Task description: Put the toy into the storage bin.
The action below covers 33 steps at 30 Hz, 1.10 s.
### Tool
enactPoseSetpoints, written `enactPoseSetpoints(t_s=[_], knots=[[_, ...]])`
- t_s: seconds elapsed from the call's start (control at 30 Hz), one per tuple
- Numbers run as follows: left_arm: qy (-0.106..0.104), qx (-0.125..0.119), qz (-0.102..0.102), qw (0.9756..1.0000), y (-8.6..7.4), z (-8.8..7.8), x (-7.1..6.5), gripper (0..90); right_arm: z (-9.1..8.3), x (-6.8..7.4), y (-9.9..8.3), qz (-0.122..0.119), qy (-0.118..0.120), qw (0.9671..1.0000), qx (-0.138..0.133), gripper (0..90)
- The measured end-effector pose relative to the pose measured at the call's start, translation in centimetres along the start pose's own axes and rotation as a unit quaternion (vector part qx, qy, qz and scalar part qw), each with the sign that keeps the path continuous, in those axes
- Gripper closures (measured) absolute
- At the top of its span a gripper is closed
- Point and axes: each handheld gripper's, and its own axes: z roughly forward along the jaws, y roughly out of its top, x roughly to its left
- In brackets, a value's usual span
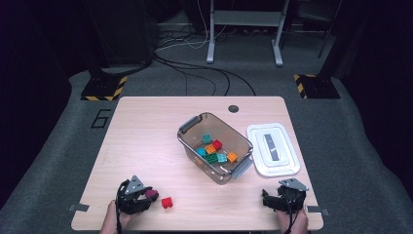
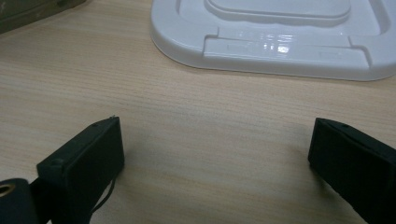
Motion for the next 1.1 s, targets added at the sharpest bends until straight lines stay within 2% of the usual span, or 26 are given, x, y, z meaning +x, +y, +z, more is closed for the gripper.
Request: enactPoseSetpoints(t_s=[0.5,0.8,1.1], knots=[[0.008,-0.019,0.024,0.9995,4.1,0.1,0.5,58.6,0.0,0.0,0.0,0.0,0.0,1.0,0.0,2.6],[0.018,-0.035,0.045,0.9982,7.0,-0.5,0.6,58.6,0.0,0.0,0.0,0.0,0.0,1.0,0.0,2.6],[0.018,-0.046,0.053,0.9973,9.1,-1.1,1.1,58.6,0.0,0.0,0.0,0.0,0.0,1.0,0.0,2.6]])
